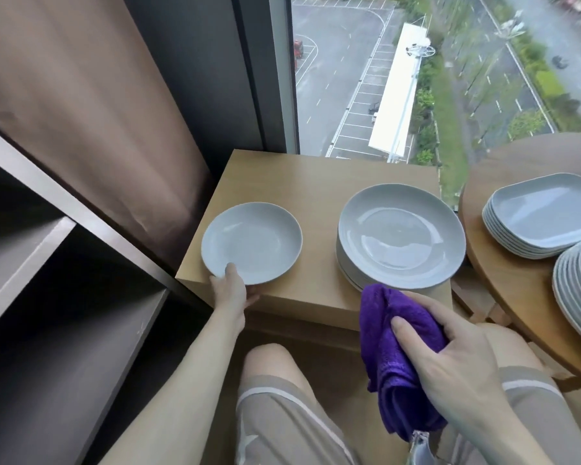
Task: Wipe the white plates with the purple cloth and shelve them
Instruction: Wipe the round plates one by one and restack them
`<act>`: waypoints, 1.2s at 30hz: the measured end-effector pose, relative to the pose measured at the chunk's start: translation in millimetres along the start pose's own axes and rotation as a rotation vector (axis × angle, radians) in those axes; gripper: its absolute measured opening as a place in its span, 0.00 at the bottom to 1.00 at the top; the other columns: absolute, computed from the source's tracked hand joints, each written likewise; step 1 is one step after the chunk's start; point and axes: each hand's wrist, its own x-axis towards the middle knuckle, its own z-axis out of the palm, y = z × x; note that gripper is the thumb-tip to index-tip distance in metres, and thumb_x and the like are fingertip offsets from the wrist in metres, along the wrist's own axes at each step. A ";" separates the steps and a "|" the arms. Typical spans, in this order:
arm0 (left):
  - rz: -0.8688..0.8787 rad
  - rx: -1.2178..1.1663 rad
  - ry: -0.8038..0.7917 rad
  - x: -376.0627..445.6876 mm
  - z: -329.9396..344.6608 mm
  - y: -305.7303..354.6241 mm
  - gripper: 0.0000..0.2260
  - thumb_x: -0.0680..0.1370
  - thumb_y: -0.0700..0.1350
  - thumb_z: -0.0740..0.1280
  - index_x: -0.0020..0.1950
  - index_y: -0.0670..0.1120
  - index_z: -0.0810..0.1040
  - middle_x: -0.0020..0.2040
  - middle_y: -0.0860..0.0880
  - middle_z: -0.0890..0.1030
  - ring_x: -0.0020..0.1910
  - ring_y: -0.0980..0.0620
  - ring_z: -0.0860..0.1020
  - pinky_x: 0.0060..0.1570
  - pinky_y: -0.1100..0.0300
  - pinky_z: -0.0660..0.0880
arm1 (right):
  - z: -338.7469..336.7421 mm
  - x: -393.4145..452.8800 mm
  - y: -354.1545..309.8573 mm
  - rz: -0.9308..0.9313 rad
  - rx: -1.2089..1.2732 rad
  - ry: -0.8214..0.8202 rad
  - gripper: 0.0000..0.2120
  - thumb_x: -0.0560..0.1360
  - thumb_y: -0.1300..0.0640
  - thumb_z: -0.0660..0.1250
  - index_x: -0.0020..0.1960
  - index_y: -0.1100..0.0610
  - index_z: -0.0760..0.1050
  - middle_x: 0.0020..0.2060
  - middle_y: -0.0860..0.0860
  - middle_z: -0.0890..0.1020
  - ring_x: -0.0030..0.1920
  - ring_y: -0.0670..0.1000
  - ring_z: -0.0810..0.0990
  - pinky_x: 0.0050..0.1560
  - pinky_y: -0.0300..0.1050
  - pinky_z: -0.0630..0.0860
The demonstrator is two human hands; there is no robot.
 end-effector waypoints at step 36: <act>0.061 0.571 -0.182 -169.4 141.9 -13.2 0.11 0.84 0.46 0.61 0.50 0.41 0.79 0.43 0.43 0.85 0.35 0.48 0.85 0.36 0.59 0.82 | -146.0 -18.1 41.6 0.044 0.213 -0.004 0.13 0.76 0.62 0.74 0.54 0.45 0.83 0.44 0.37 0.86 0.45 0.37 0.83 0.42 0.23 0.73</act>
